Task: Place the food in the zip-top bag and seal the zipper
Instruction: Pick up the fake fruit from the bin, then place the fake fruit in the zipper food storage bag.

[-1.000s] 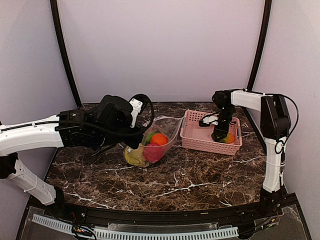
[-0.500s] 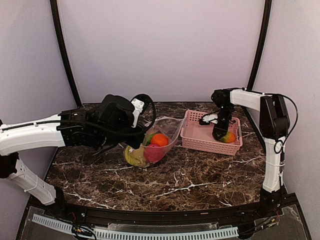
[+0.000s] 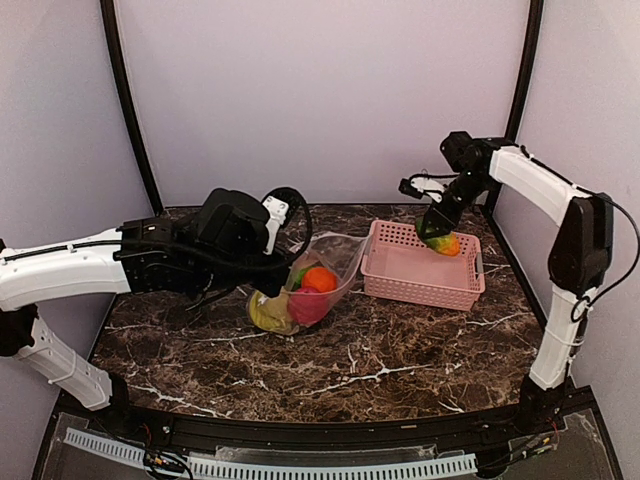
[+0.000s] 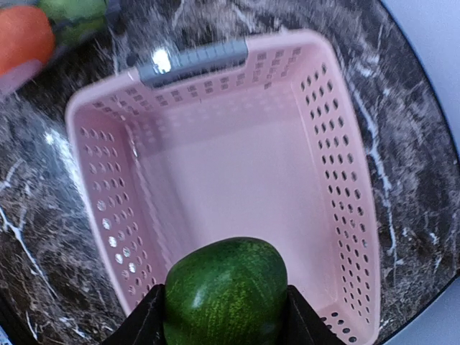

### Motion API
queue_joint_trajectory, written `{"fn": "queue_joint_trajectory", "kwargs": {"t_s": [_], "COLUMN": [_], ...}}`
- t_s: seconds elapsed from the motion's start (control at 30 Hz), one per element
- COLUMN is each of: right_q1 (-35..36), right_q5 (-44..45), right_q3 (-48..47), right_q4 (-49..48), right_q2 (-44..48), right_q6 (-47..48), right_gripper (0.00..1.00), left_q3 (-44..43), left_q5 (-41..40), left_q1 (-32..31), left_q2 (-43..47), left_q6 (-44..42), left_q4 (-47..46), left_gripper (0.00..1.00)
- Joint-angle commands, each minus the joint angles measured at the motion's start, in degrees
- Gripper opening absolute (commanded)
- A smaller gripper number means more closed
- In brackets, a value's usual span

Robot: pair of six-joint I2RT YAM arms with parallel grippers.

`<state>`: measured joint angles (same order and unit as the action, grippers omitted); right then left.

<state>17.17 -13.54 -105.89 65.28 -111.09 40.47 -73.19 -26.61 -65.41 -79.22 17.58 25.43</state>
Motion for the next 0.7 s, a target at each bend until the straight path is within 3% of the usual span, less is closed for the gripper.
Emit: {"fn": "queue_joint_trajectory", "kwargs": {"t_s": [0.0, 0.23, 0.4, 0.67], "right_q1": [1.99, 6.85, 12.49, 18.10], "right_q5": [-10.76, -27.39, -32.56, -45.22], "right_q3": [0.07, 0.71, 3.13, 1.61], "right_q4": [-6.14, -15.10, -21.63, -24.08], "right_q2": [11.67, 21.28, 24.61, 19.50], "right_q6": [-5.79, -16.49, -21.13, -25.83], "right_gripper": [0.43, 0.45, 0.45, 0.46], "left_q3": [-2.07, -3.22, -3.93, -4.47], "left_q5": [-2.57, -6.49, -6.83, -7.48], "left_q1": [0.19, 0.32, 1.12, 1.60], "left_q2": [-0.40, -0.57, -0.67, -0.44], "left_q6": [-0.04, -0.20, -0.18, -0.44], "left_q4": [1.29, 1.69, 1.72, 1.44], "left_gripper": [0.01, 0.01, 0.01, 0.01]}}
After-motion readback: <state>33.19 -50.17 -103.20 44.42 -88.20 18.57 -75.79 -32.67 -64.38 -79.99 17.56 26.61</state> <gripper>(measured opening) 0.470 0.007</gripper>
